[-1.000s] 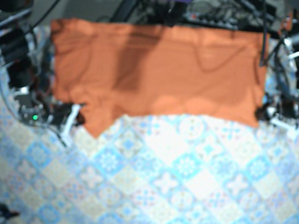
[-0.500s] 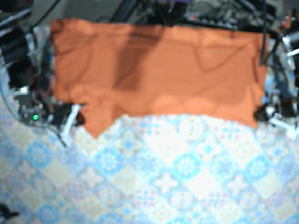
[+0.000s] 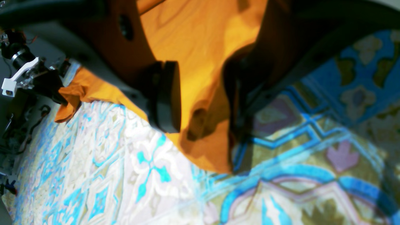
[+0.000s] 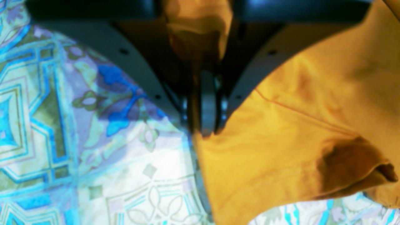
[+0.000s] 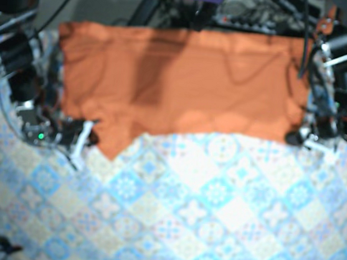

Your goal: Fold the T-shirt properly

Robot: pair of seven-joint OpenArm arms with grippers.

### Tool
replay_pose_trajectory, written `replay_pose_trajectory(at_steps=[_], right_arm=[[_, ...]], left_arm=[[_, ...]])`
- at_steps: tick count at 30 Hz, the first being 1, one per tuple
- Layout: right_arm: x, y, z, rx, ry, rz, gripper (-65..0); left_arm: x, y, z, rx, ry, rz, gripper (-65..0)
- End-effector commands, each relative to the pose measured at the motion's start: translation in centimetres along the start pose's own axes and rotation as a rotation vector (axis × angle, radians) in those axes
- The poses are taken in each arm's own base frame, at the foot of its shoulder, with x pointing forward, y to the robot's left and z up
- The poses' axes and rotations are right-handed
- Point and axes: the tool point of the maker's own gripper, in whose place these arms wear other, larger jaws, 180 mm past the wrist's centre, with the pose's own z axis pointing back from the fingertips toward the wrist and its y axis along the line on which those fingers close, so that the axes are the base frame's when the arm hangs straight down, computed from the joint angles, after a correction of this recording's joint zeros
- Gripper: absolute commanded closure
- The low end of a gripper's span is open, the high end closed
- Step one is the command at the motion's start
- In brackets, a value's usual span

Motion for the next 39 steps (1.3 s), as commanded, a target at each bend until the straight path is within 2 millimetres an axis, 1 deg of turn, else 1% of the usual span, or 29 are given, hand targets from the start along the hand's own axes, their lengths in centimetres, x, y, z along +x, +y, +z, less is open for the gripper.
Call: replay_pose_trajectory(at_steps=[1,8,9,11,13,18,28,30,32,34,36,39], right_arm=[[1.1,-0.6,0.6,-0.006,-0.010,0.020,-4.1],[0.5,-0.7,0.5,-0.014,0.016,0.044,-4.1],[-0.1,-0.5,0.4,-0.010,0.026,0.040,-4.1],[-0.6,-0.3,0.3,-0.007,0.033,0.037,-4.1],[-0.8,-0.3,0.2,-0.006,0.035,0.035,-4.1],[-0.8,-0.3,0.2,-0.006,0.035,0.035,-4.1],[-0.6,-0.2,0.2,-0.004,0.030,0.037,-4.0],[0.4,0.3,0.1,0.008,0.008,0.060,-3.9],[1.1,0.5,0.3,0.013,-0.004,0.079,-3.9],[0.9,0.2,0.5,0.008,0.000,0.081,-3.9],[0.9,0.1,0.6,0.005,-0.002,0.080,-3.8],[1.0,0.1,0.7,0.005,-0.006,0.079,-3.8]], left_arm=[[0.0,0.3,0.3,0.025,0.020,-0.011,-22.9],[0.1,0.3,0.3,0.025,0.017,-0.012,-22.2],[0.1,0.3,0.3,0.025,0.017,-0.012,-22.2],[0.1,0.3,0.3,0.025,0.017,-0.012,-21.7],[0.1,0.3,0.3,0.025,0.015,-0.012,-17.7],[0.7,0.4,0.3,0.025,-0.021,-0.011,0.0],[1.0,0.7,0.6,0.034,-0.029,-0.015,0.0],[1.9,0.0,1.2,0.032,-0.055,-0.055,0.0],[2.1,-0.1,2.0,0.043,-0.074,-0.101,0.0],[2.5,-0.5,2.5,0.056,-0.085,-0.143,0.0],[1.9,-0.2,2.5,0.093,-0.048,-0.182,0.0],[2.0,0.0,2.9,0.123,-0.050,-0.220,0.0]])
